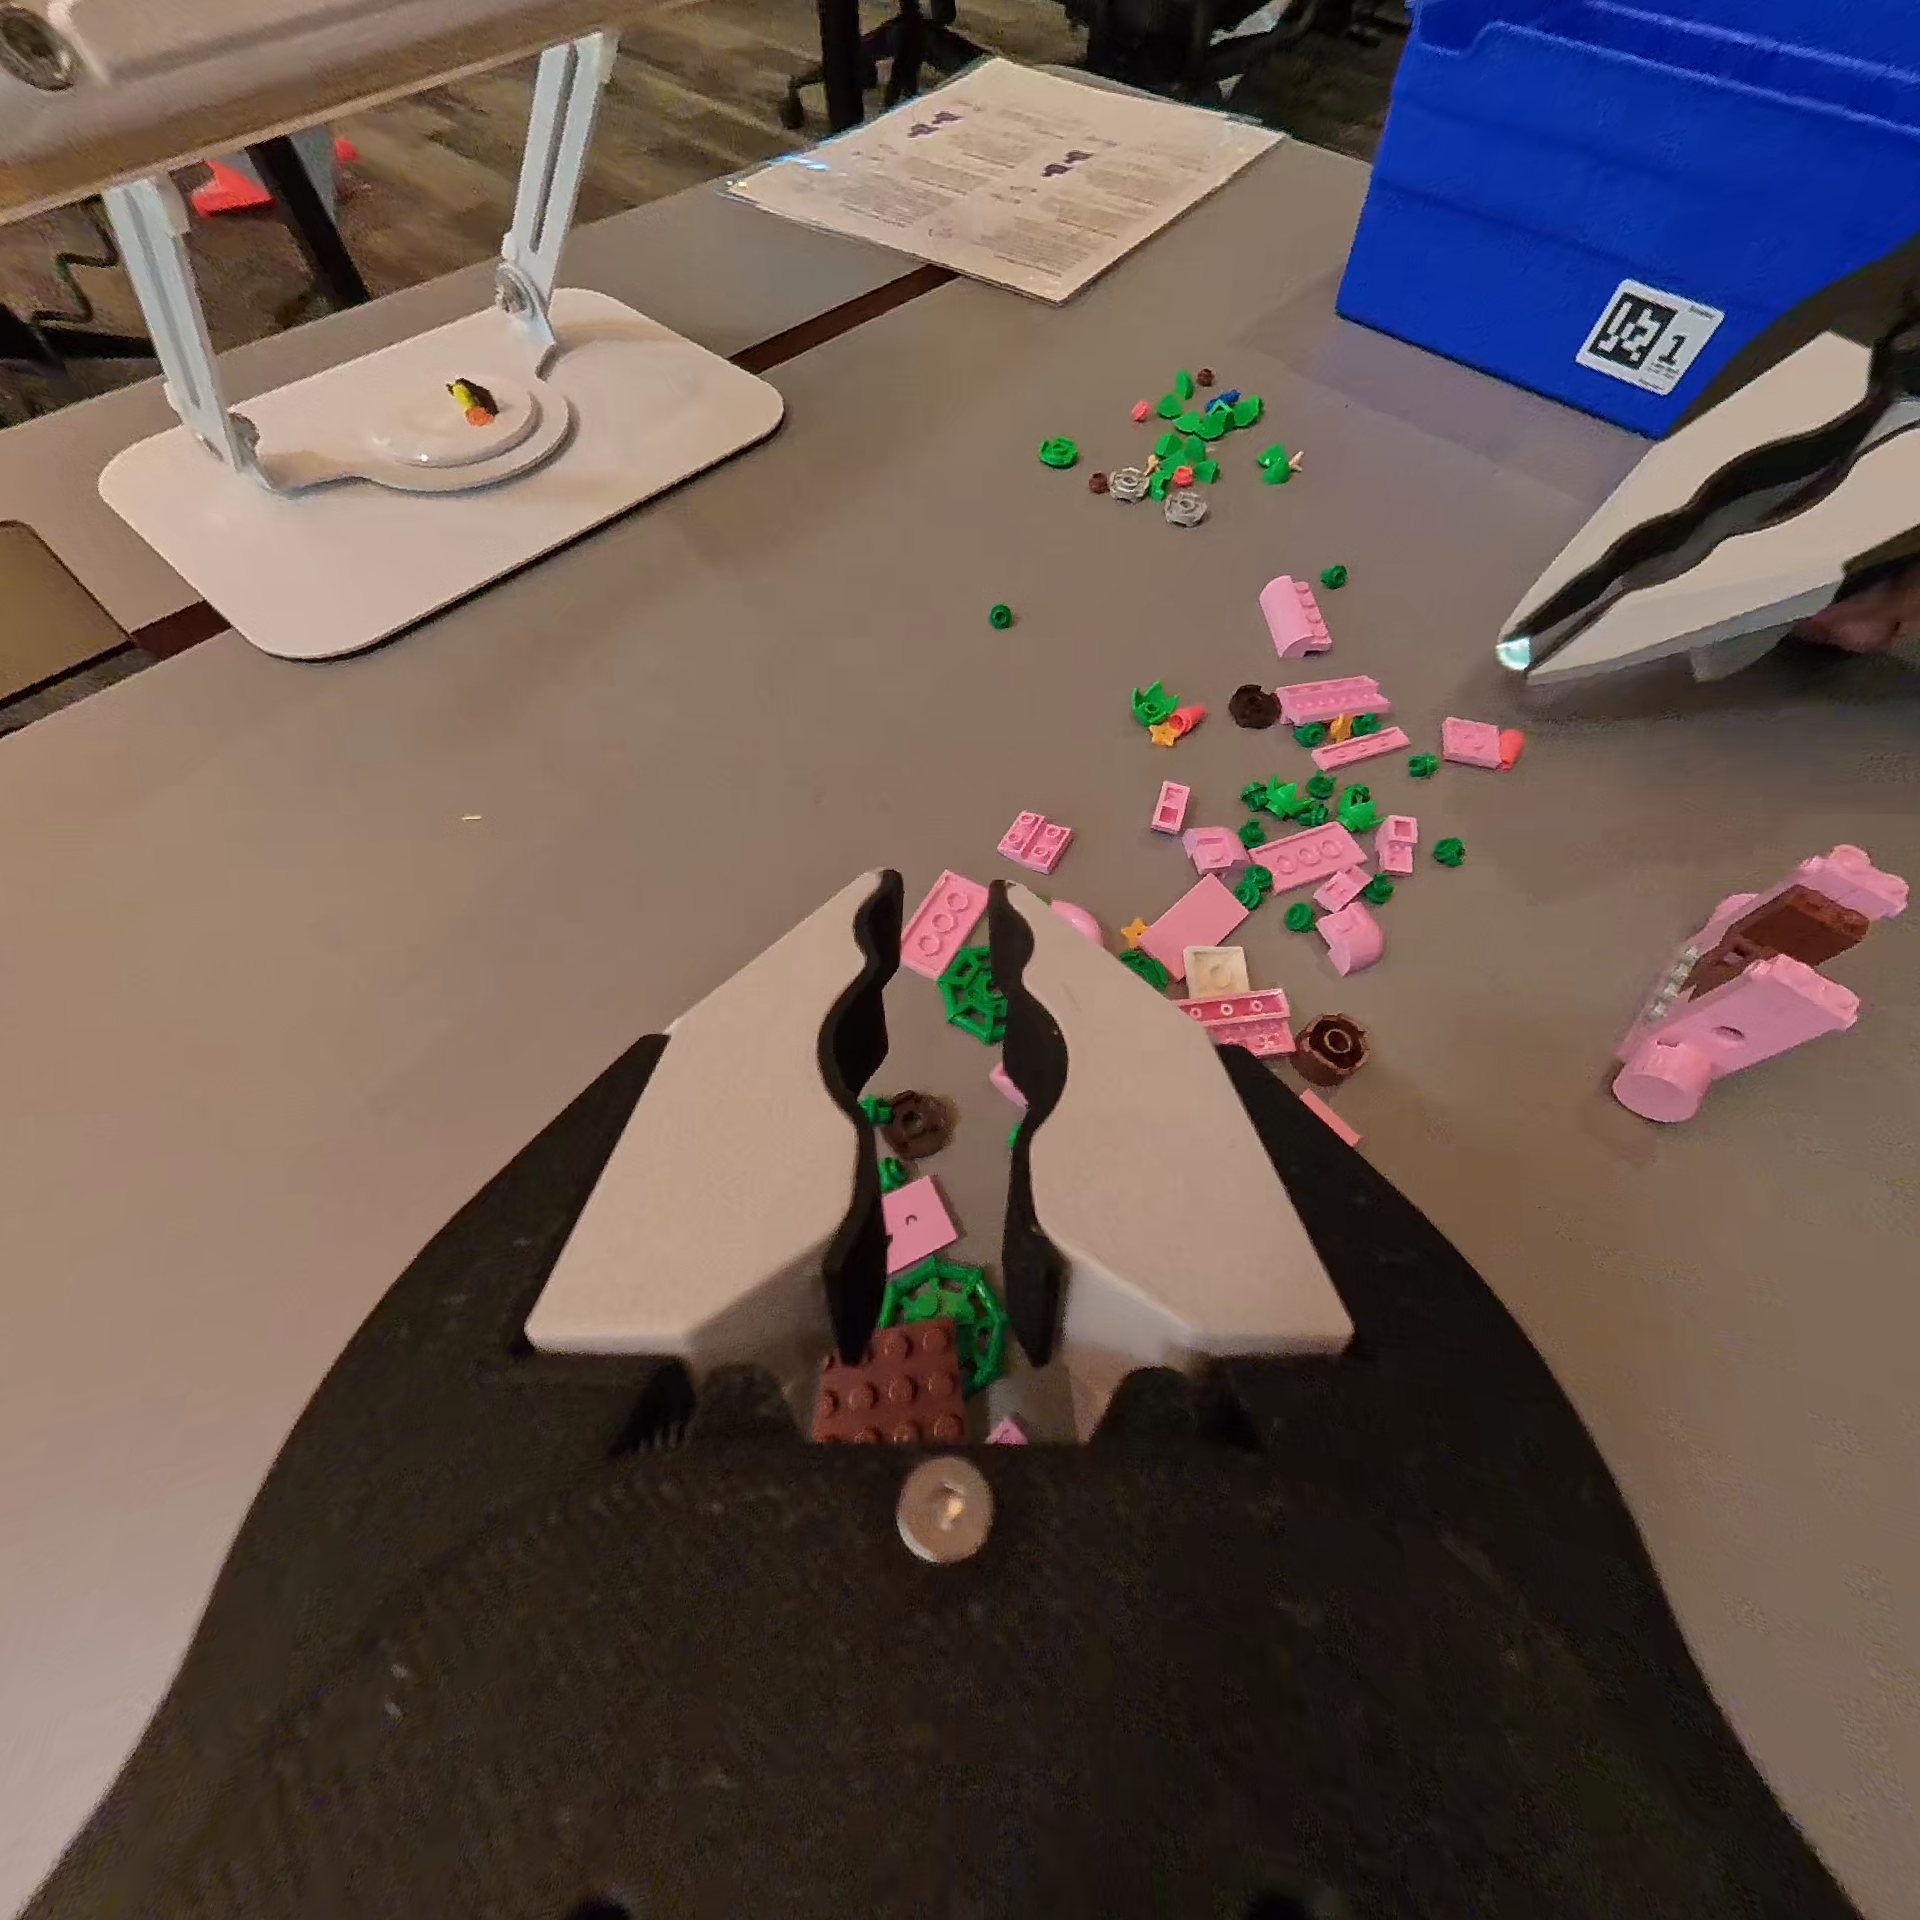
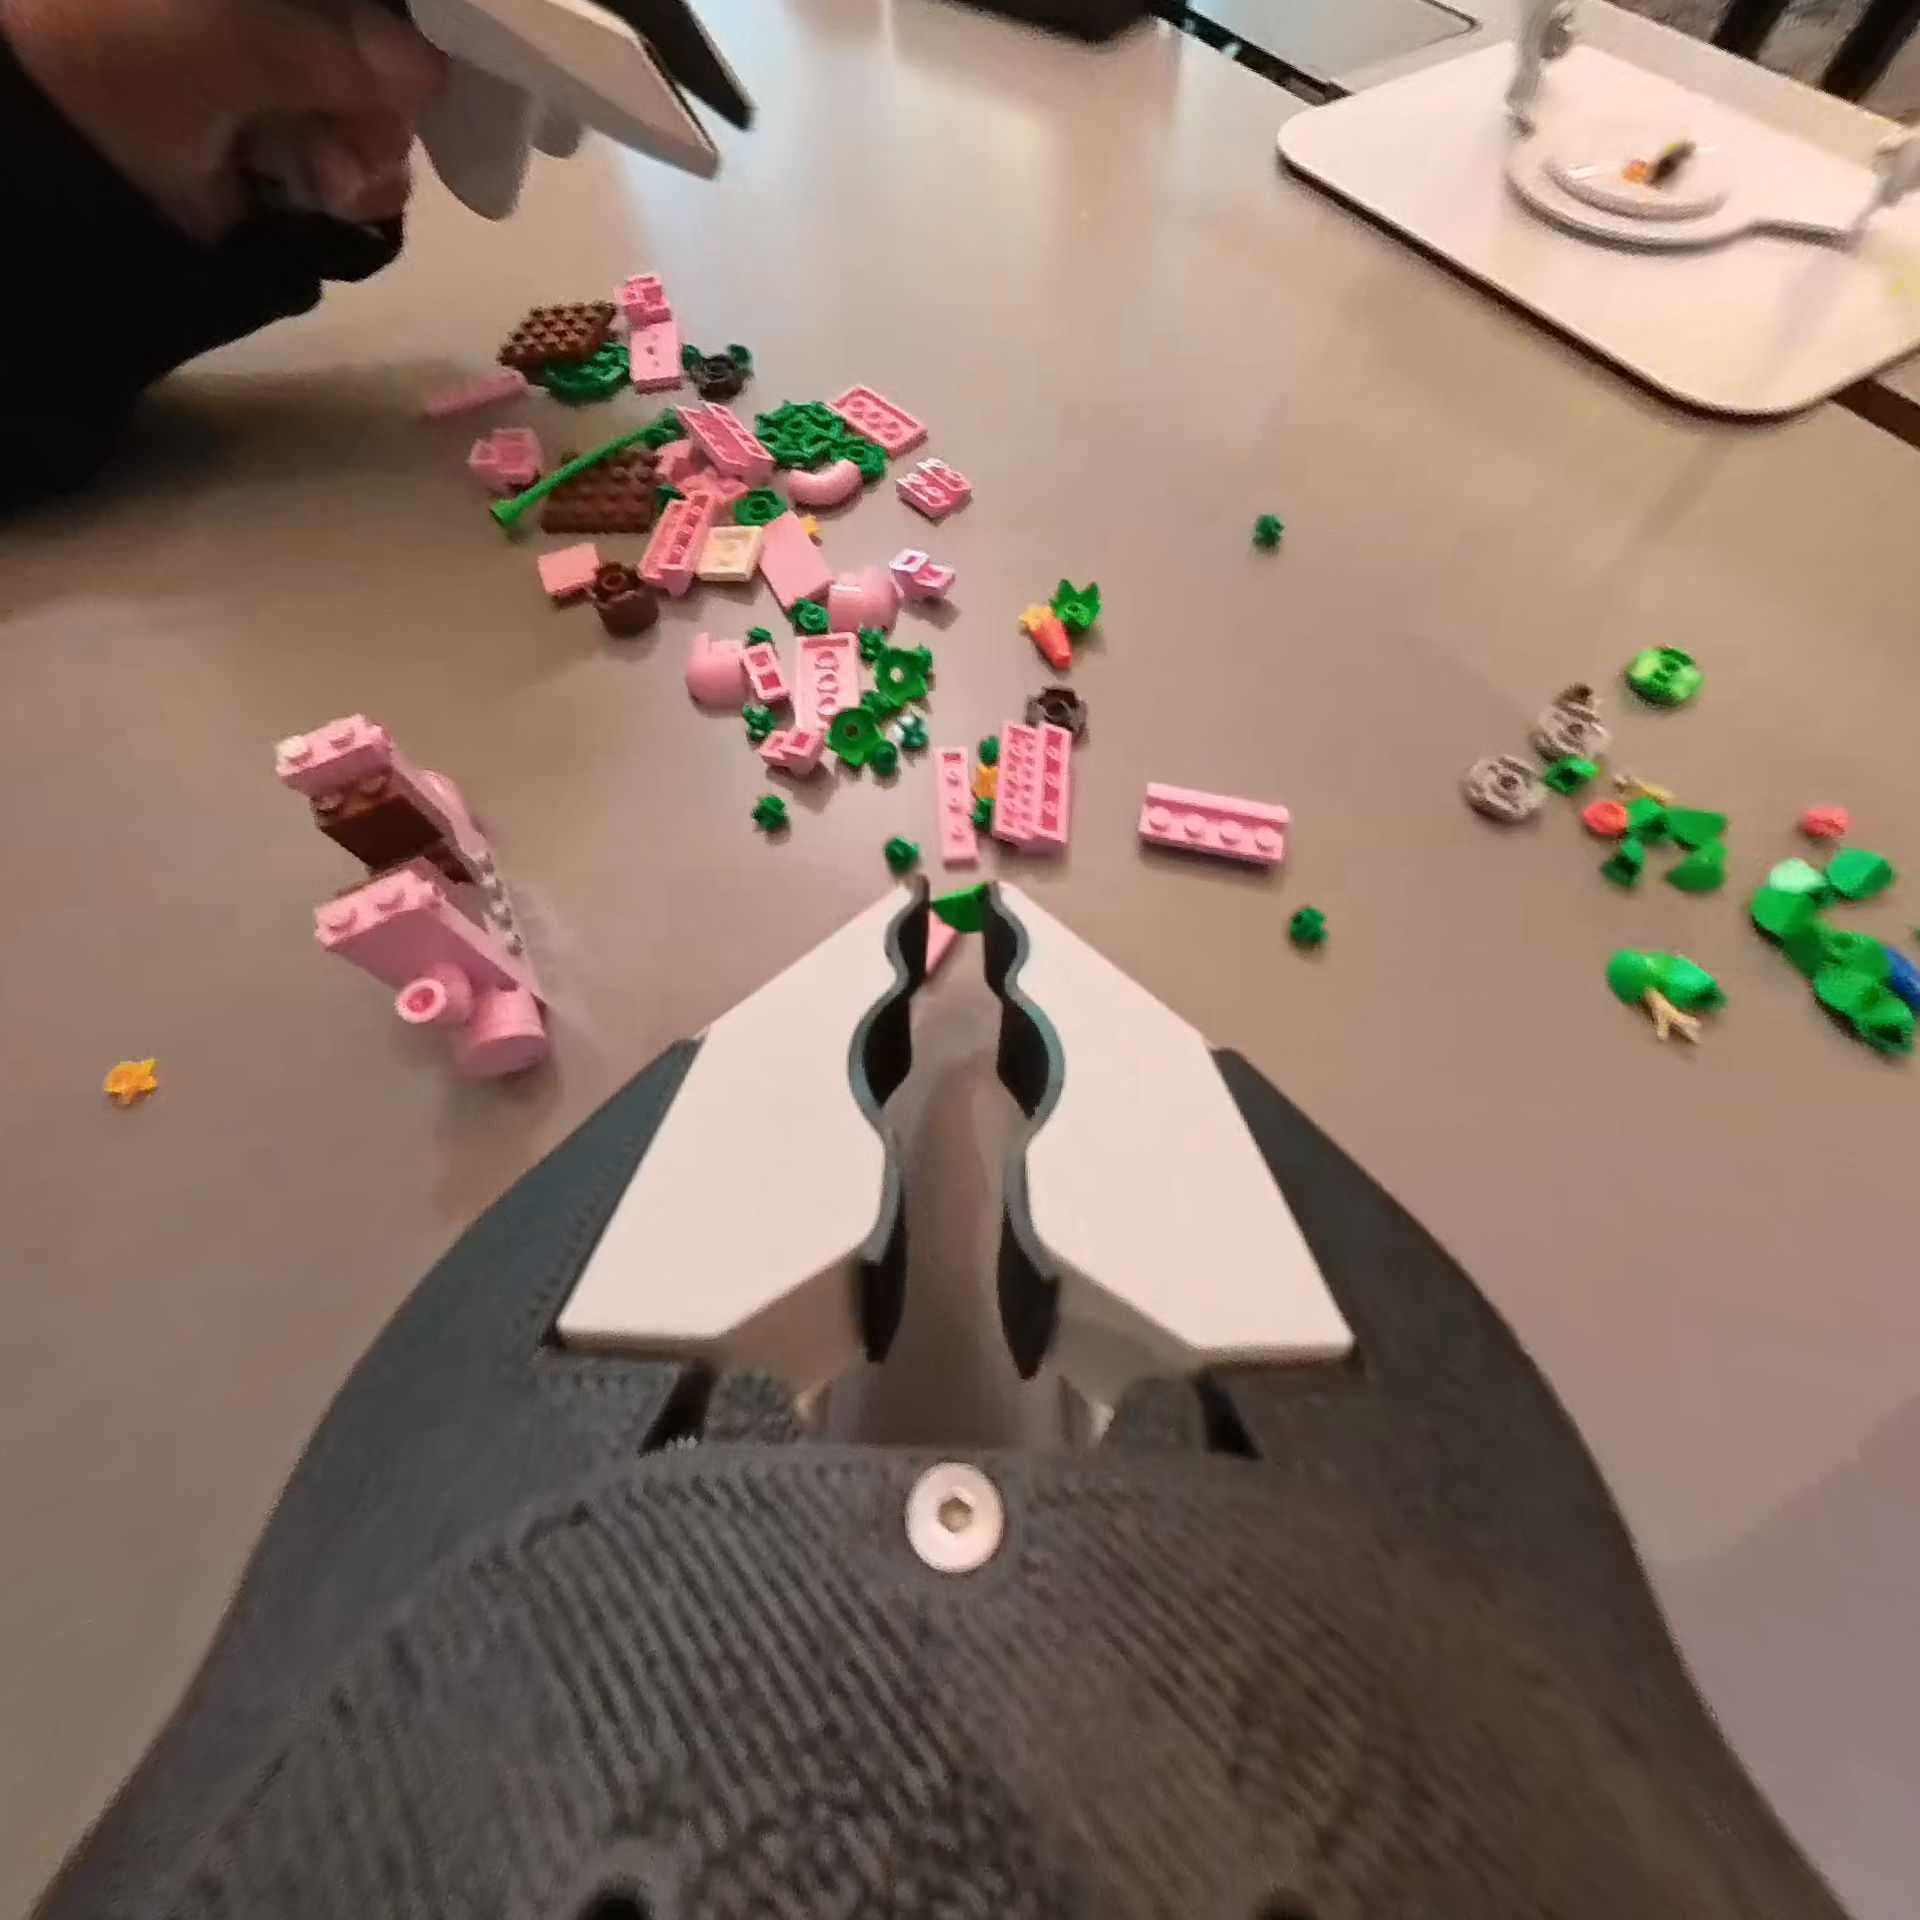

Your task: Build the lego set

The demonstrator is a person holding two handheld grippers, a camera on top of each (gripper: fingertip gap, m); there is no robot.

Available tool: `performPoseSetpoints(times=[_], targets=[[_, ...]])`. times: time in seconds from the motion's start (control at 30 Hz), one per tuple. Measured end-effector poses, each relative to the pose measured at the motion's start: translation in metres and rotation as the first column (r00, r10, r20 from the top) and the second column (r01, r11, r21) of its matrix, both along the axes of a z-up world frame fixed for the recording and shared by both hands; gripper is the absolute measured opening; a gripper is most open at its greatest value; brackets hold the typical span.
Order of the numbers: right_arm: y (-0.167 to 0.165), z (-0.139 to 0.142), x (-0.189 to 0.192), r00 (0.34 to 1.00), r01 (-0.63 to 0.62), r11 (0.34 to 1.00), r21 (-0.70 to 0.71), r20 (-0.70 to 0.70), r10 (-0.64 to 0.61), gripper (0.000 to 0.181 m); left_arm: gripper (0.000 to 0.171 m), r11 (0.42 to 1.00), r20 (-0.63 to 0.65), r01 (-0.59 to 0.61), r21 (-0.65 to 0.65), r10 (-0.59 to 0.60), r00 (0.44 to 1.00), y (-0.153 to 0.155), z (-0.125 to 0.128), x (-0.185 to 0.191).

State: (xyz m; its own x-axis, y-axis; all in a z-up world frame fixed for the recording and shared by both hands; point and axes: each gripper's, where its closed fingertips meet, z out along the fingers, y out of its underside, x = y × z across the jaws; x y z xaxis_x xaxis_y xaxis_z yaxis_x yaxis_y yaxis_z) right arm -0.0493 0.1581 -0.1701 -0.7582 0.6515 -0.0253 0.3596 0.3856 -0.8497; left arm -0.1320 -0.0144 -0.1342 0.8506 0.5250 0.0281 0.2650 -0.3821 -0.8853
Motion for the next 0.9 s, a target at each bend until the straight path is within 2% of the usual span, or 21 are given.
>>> performPoseSetpoints(times=[0.17,0.33,0.5,0.57,0.63,0.7,0.77,0.83,0.87,0.9], targets=[[-0.016,-0.008,0.002,0.998,-0.060,0.996,0.066,0.001,0.060,0.008,0.014,1.000,-0.003,0.011,-0.009,-0.011,1.000,0.003,-0.001,0.002],[-0.029,-0.006,0.008,0.994,-0.109,0.993,0.053,-0.001,0.110,0.009,0.014,1.000,0.007,0.011,-0.007,-0.011,1.000,0.003,-0.004,0.002],[-0.027,-0.012,0.009,0.996,-0.088,0.990,0.107,-0.005,0.089,0.027,0.014,1.000,0.017,0.016,-0.003,-0.016,1.000,0.004,-0.005,0.002],[-0.030,-0.004,0.015,0.994,-0.107,0.992,0.064,-0.029,0.109,0.028,0.014,1.000,0.007,0.019,0.001,-0.019,1.000,0.004,-0.001,0.003],[-0.040,0.014,0.030,0.981,-0.182,0.983,-0.034,-0.074,0.179,0.030,0.014,1.000,-0.010,0.022,0.002,-0.022,1.000,0.005,0.003,0.005],[-0.055,0.041,0.056,0.940,-0.323,0.936,-0.139,-0.160,0.301,0.032,0.014,1.000,-0.026,0.025,-0.001,-0.025,0.999,0.006,0.006,0.007],[-0.071,0.064,0.091,0.857,-0.498,0.847,-0.185,-0.252,0.449,0.029,0.014,1.000,-0.039,0.027,-0.007,-0.027,0.999,0.006,0.007,0.008],[-0.085,0.062,0.127,0.756,-0.647,0.749,-0.143,-0.248,0.606,0.017,0.014,1.000,-0.044,0.029,-0.012,-0.029,0.999,0.007,0.007,0.008],[-0.090,0.051,0.142,0.709,-0.702,0.704,-0.107,-0.203,0.676,0.005,0.014,0.999,-0.043,0.029,-0.015,-0.030,0.999,0.007,0.006,0.008],[-0.094,0.038,0.153,0.677,-0.735,0.674,-0.075,-0.144,0.722,0.003,0.014,0.999,-0.041,0.029,-0.017,-0.029,0.999,0.007,0.005,0.008]])
